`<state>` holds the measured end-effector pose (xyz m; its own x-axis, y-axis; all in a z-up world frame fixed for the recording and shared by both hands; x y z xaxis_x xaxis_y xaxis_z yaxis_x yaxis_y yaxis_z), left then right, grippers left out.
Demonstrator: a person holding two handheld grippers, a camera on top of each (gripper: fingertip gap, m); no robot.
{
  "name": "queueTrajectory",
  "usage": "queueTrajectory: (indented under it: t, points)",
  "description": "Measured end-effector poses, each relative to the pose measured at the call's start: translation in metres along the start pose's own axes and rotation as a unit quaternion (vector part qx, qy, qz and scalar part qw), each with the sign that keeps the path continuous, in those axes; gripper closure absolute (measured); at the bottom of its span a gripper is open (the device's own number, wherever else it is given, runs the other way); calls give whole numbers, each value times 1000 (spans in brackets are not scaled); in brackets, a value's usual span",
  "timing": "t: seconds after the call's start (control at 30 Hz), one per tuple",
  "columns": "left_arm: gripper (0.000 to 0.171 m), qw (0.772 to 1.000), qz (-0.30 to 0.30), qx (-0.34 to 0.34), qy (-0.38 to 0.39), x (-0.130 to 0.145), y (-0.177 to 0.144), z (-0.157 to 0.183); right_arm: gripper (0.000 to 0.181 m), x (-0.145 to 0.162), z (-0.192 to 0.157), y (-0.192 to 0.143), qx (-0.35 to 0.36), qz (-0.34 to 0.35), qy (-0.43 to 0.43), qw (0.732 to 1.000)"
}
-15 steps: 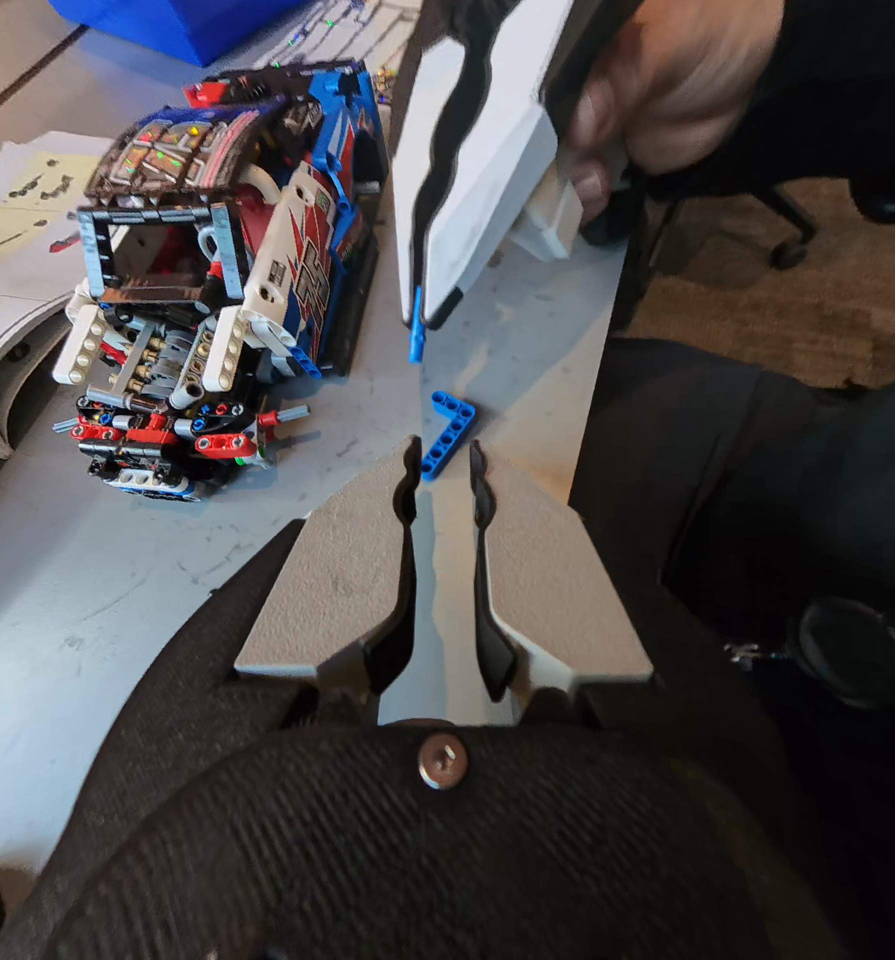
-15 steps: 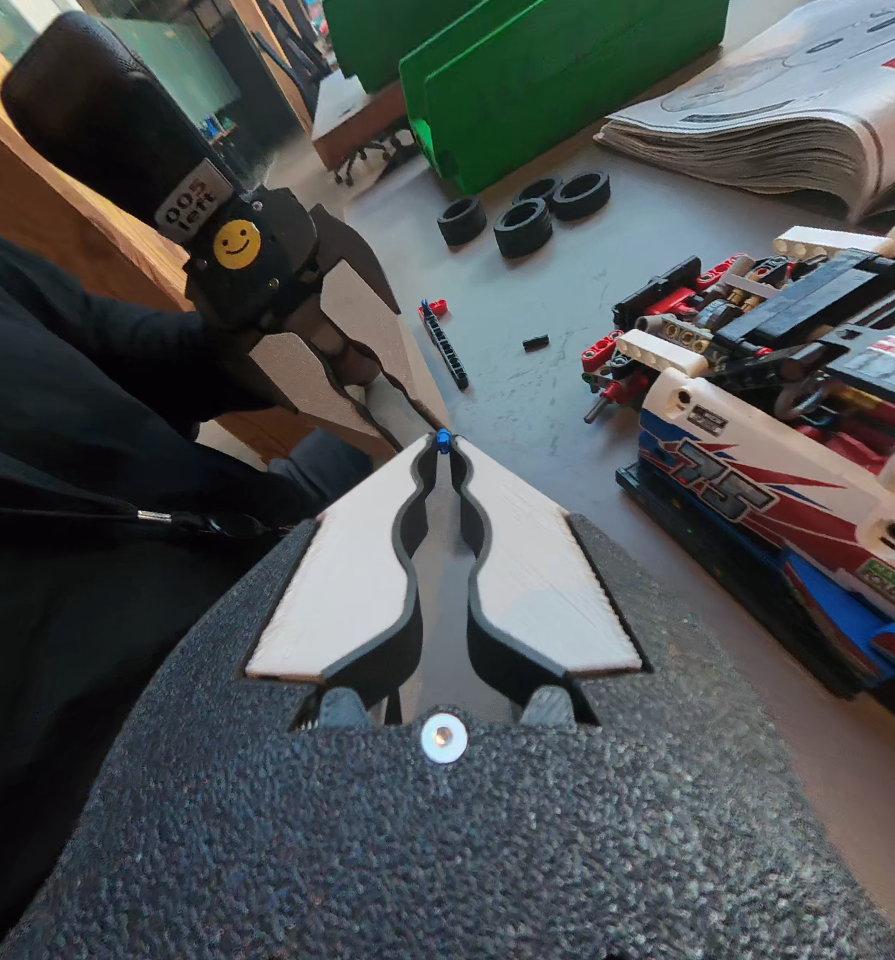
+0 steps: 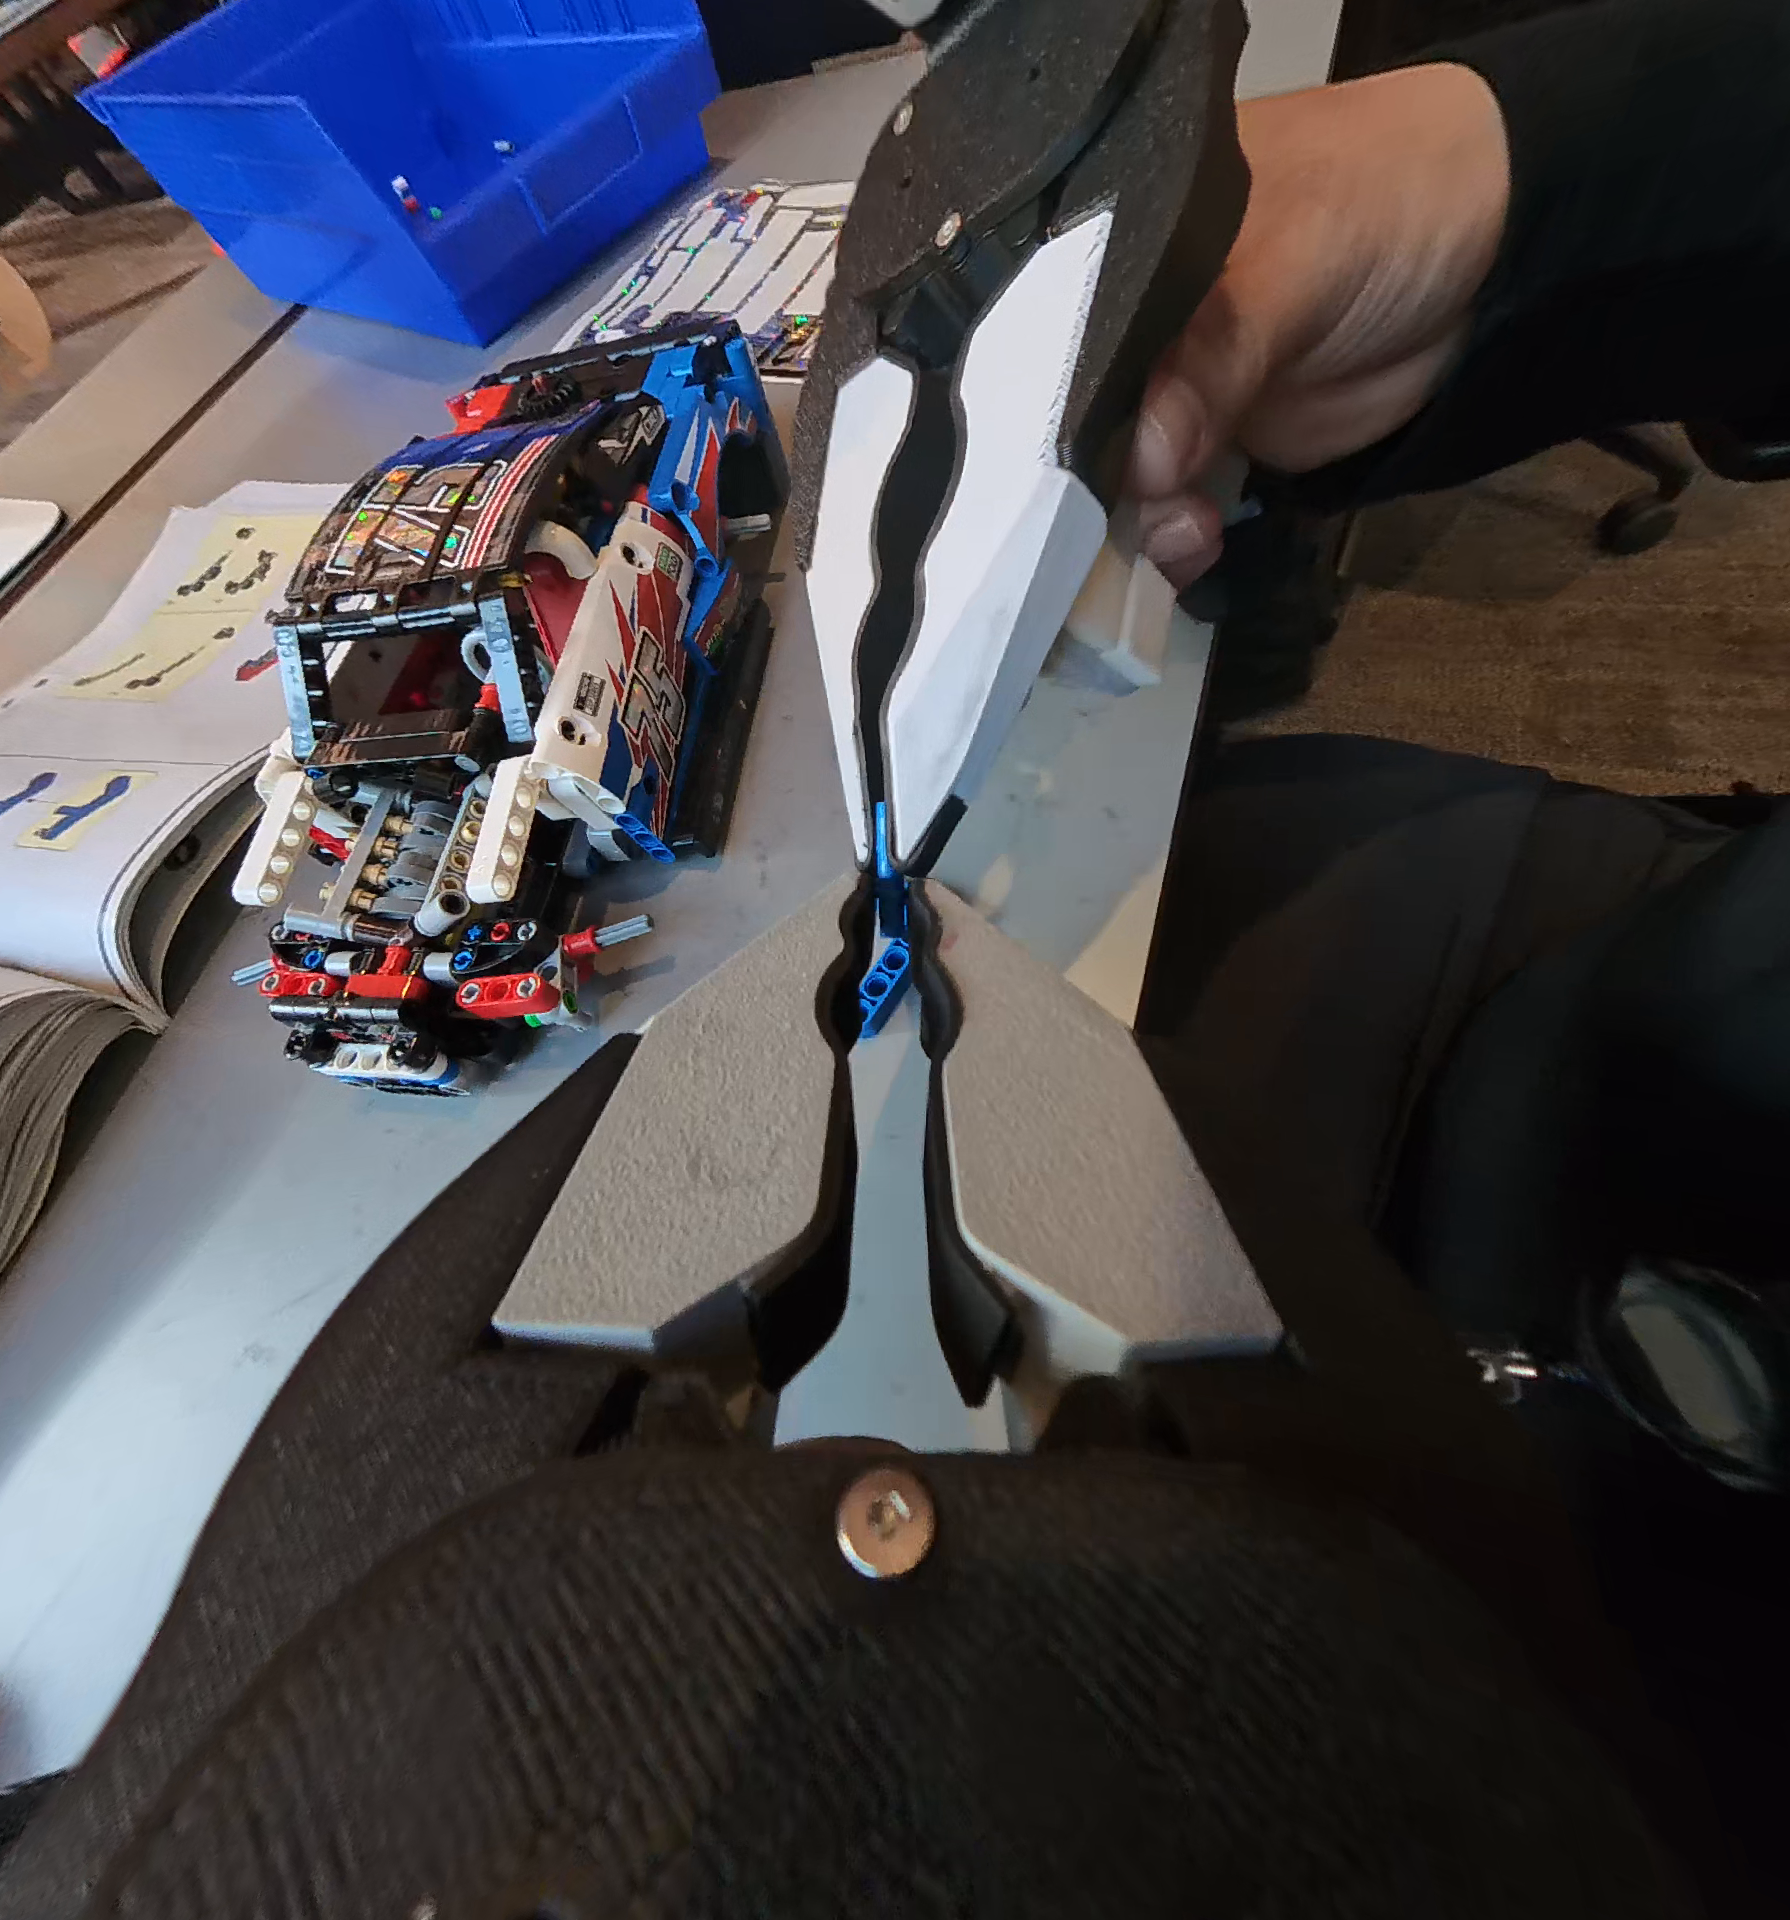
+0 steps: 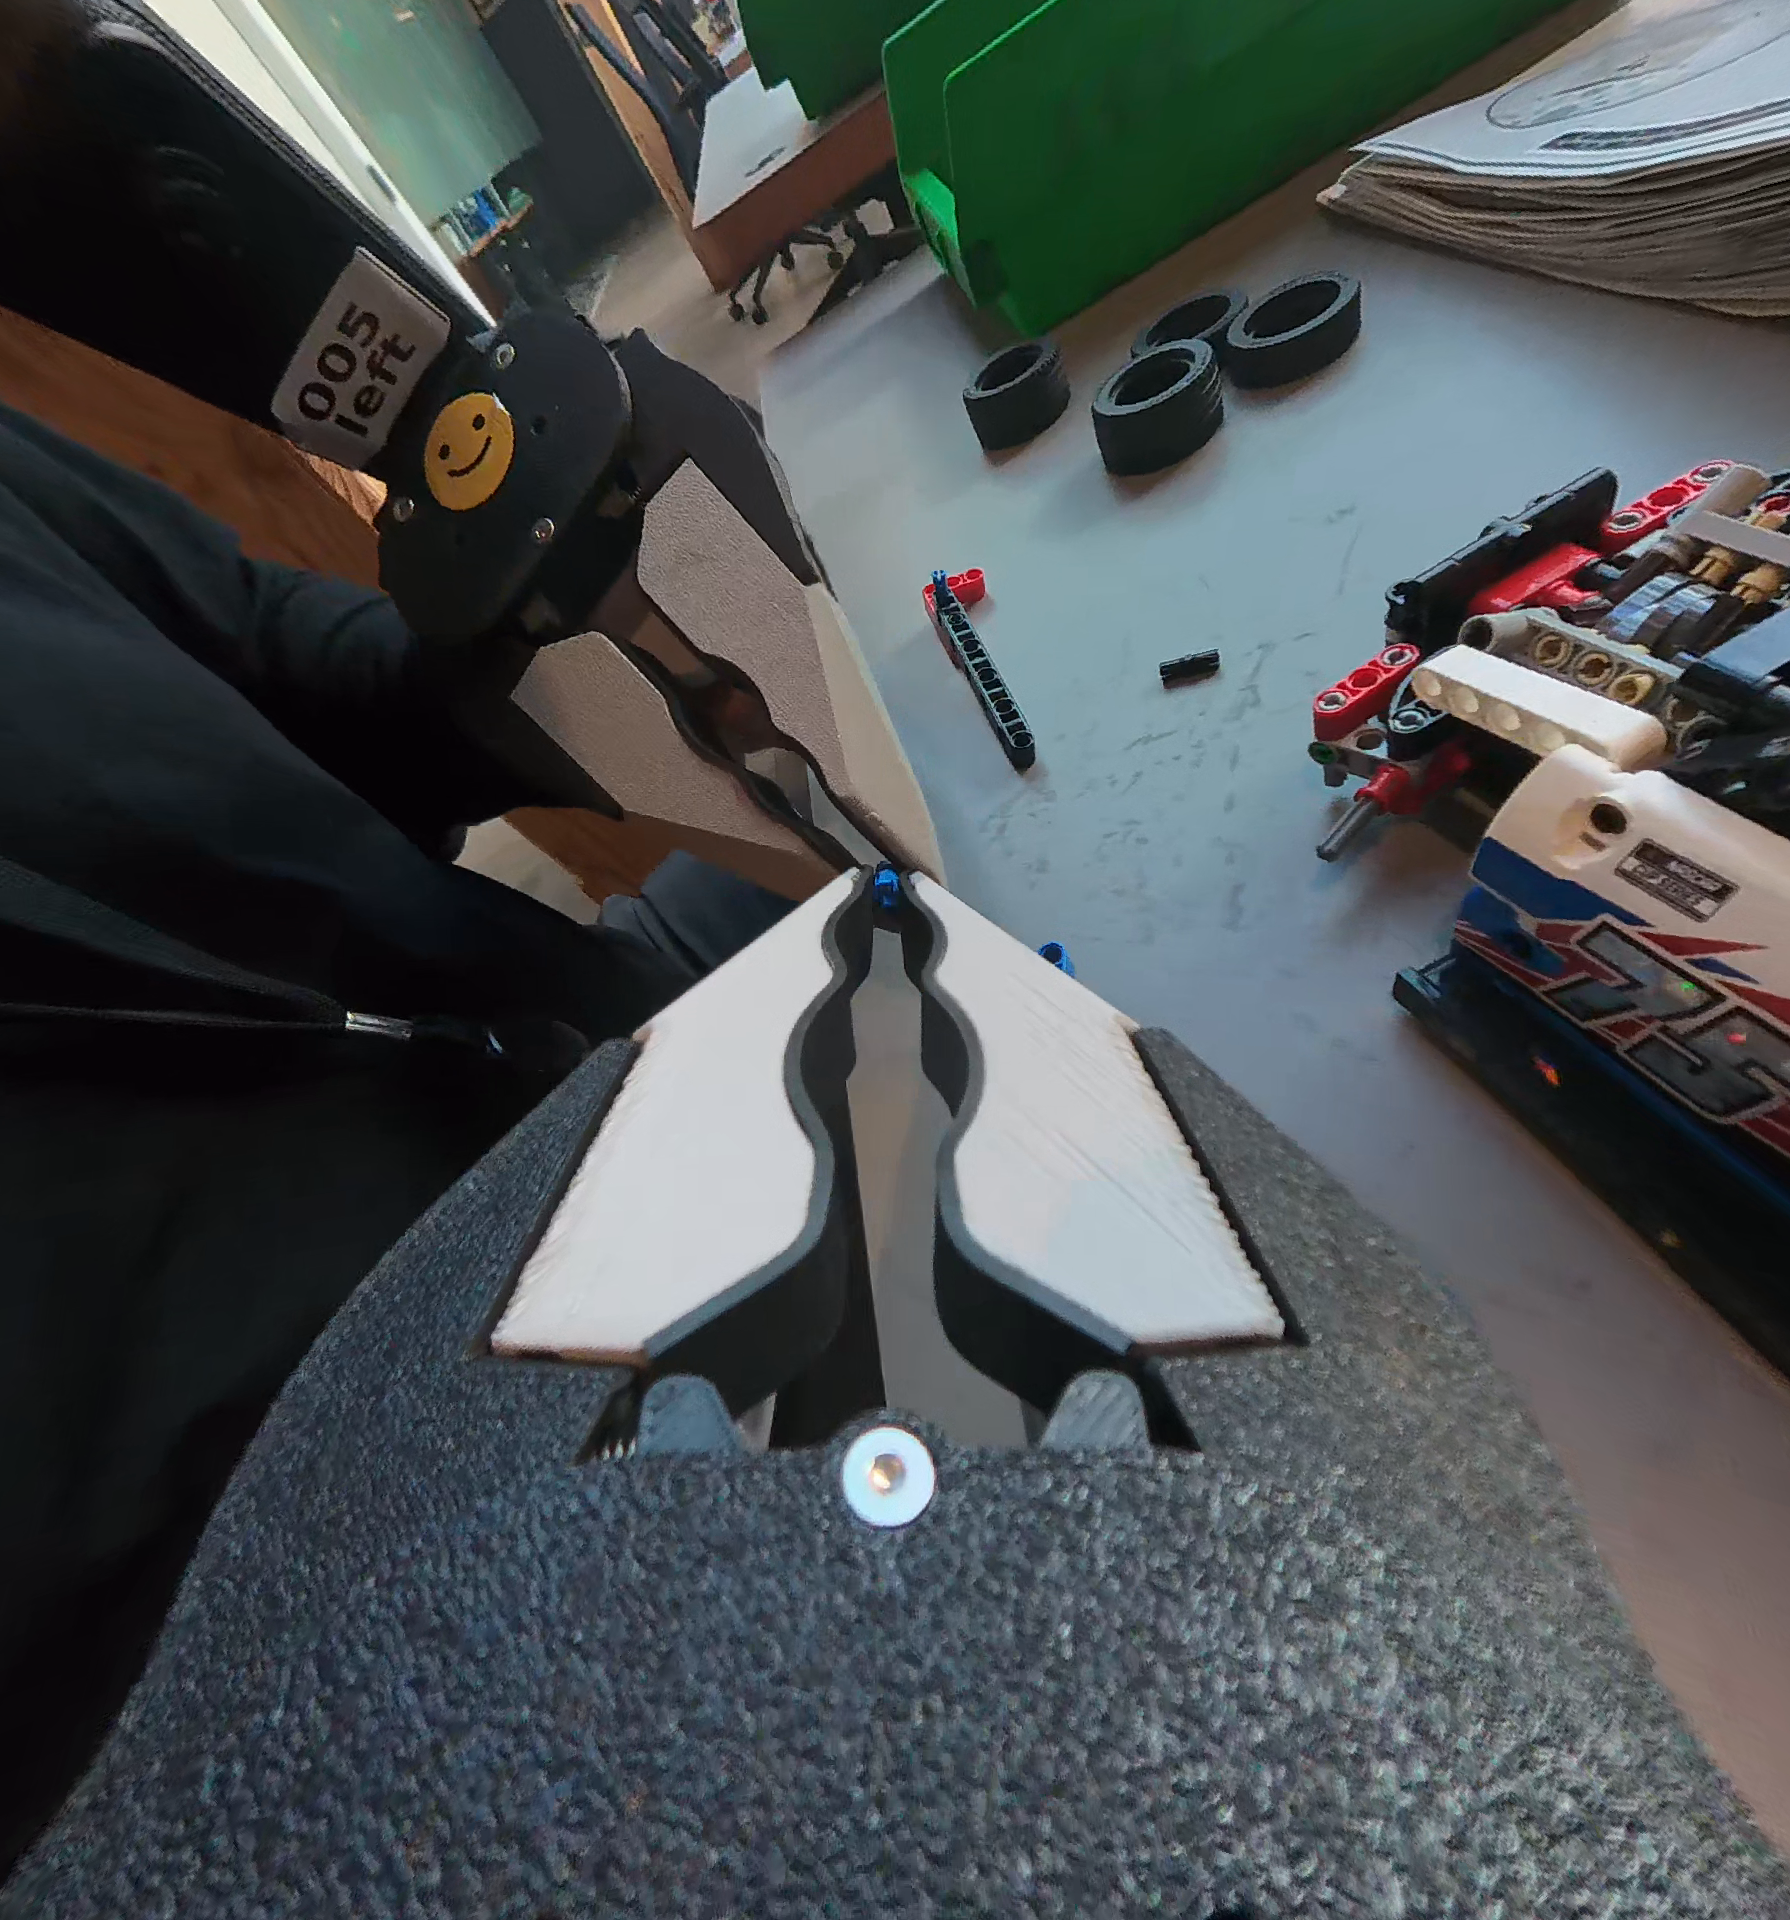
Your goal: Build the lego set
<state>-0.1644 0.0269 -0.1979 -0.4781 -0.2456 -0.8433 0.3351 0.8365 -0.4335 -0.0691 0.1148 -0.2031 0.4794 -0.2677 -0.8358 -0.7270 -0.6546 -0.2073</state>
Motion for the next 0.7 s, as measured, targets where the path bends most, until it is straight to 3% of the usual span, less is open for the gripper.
queueTrajectory:
  t: [0.37,0.7]
  points:
    - [169,999,-5,10,-44,3,-3,-1,176,-1,-1,4,6,-3,-8,1000]
    - [169,989,-99,19,-112,42,-16,-11,165,8,0,2,113,-131,-112,978]
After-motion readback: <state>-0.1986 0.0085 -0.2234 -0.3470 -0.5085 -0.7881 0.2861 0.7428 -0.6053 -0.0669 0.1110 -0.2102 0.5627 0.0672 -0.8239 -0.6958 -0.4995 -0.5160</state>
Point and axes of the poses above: each gripper's, where its closed fingertips meet, y out along the fingers, x out of its underside, z = x × y across the jaws, the point moved 8 cm from there along -y, back along the fingers, and after that the axes turned 12 degrees about -x, right-handed, at the moved point
